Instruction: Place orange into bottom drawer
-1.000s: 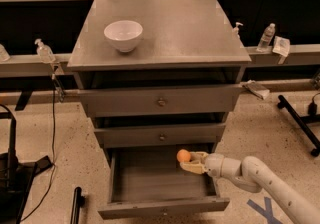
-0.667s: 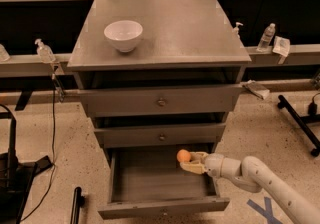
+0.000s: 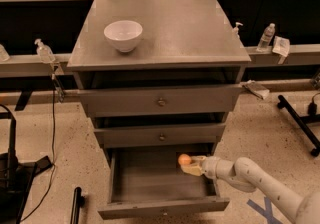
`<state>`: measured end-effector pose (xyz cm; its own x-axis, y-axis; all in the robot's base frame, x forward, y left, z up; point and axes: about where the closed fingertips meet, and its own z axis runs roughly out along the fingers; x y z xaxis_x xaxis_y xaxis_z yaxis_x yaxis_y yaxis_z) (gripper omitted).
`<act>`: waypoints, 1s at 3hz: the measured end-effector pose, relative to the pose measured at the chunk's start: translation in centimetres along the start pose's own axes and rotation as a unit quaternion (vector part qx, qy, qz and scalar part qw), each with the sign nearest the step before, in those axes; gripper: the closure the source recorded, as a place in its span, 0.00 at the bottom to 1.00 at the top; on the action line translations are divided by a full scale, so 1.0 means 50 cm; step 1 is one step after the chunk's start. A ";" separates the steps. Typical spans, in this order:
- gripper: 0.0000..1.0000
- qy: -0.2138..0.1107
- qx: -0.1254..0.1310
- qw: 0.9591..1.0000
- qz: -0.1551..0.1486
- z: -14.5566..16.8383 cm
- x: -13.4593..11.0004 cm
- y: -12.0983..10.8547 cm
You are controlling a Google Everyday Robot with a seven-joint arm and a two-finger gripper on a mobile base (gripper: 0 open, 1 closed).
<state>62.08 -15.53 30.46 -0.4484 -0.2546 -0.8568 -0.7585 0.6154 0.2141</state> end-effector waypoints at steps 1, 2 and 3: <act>1.00 0.042 0.050 0.998 0.017 0.030 0.087 -0.093; 1.00 0.079 0.063 0.995 0.008 0.078 0.160 -0.147; 1.00 0.092 0.053 0.994 0.004 0.123 0.207 -0.167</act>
Offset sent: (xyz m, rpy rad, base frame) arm 0.0621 -0.0524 -0.1587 -0.2639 0.0998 -0.0783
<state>66.67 -18.74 16.92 -0.5401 -0.3756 -0.7532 -0.7052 0.6905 0.1613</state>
